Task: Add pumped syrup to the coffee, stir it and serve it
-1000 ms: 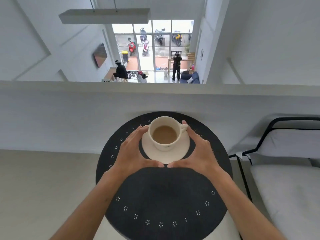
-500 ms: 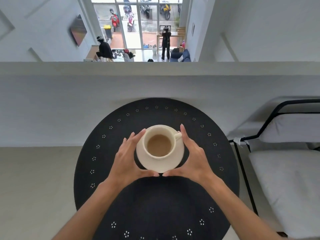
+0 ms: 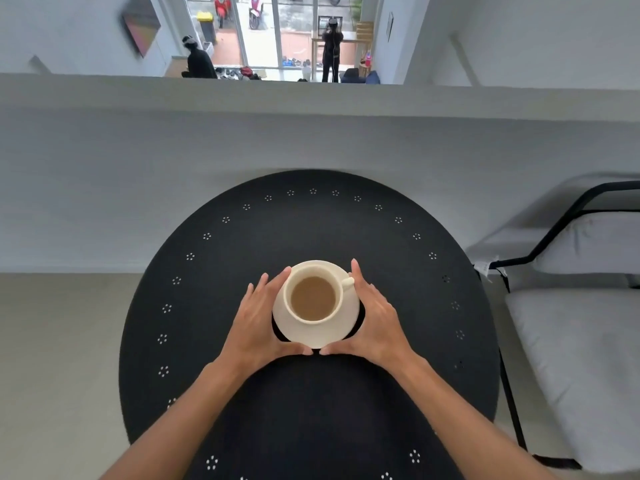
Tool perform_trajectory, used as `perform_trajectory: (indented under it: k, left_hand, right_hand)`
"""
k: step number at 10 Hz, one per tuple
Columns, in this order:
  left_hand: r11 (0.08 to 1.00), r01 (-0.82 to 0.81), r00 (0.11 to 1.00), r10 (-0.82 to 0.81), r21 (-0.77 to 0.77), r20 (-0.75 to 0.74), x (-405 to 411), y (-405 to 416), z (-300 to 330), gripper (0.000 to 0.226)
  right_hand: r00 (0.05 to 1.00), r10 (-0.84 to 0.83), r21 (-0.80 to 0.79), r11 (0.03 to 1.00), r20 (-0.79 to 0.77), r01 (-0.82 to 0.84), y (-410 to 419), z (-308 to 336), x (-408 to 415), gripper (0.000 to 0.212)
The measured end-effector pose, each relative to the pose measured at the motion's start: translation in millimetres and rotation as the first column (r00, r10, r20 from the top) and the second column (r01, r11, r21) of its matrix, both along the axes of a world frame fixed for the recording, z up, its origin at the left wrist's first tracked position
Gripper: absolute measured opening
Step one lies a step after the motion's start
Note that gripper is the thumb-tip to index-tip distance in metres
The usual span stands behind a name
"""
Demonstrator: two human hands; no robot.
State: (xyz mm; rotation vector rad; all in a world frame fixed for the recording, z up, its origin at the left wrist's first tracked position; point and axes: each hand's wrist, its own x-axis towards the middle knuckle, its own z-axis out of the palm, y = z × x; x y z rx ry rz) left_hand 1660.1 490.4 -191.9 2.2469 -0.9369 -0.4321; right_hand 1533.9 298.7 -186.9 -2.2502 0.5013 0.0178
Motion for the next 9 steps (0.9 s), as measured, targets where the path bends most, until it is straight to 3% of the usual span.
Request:
perform_trajectory:
  k: [6, 8, 9]
  left_hand:
    - [0.994, 0.017, 0.999, -0.023, 0.112, 0.047, 12, 1, -37, 0.134]
    - [0.988, -0.018, 0.993, 0.000, 0.152, 0.115, 5, 6, -42, 0.134]
    - [0.981, -0.118, 0.984, 0.095, 0.152, 0.148, -12, 17, -52, 0.128]
  right_hand:
    - [0.996, 0.029, -0.001, 1.000, -0.082, -0.029, 0, -24, 11, 0.155]
    - [0.994, 0.004, -0.062, 0.998, -0.112, -0.011, 3, -31, 1, 0.153]
    - [0.991, -0.074, -0.207, 0.977, -0.113, 0.049, 13, -39, -16, 0.138]
